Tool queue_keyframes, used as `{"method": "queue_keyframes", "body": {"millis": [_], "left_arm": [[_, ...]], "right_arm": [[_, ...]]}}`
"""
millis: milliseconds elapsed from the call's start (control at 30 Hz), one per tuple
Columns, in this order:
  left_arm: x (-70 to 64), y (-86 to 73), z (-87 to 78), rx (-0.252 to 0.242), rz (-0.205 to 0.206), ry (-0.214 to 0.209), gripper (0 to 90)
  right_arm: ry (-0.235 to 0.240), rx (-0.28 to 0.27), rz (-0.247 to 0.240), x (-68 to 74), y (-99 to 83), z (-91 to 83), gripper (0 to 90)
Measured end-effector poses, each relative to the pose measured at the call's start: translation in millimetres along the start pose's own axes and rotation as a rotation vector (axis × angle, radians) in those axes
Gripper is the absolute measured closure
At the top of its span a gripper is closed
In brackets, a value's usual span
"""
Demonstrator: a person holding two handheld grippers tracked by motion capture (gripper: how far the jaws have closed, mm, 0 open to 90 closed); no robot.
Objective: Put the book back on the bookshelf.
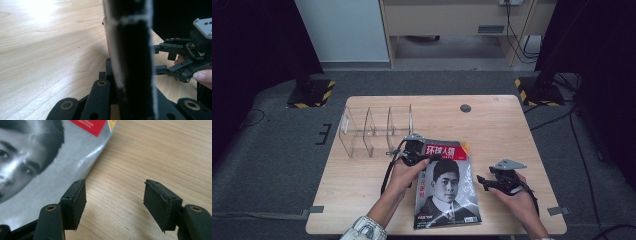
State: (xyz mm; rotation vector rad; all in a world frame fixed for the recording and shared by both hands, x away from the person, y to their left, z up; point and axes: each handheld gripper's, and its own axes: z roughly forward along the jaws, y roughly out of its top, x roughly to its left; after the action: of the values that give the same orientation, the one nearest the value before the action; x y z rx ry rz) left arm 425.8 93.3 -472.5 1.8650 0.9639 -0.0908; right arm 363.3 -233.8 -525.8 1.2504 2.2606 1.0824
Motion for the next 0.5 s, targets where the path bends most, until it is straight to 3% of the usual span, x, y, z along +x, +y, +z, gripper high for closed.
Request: {"method": "queue_keyframes", "body": {"millis": [500], "left_arm": [[6.8,9.0,-29.5,-0.096,-0.016,0.014,86.4]], "right_arm": [[-0.042,0.016,0.002,-5.1,-1.5,-0.9,34.7]]}}
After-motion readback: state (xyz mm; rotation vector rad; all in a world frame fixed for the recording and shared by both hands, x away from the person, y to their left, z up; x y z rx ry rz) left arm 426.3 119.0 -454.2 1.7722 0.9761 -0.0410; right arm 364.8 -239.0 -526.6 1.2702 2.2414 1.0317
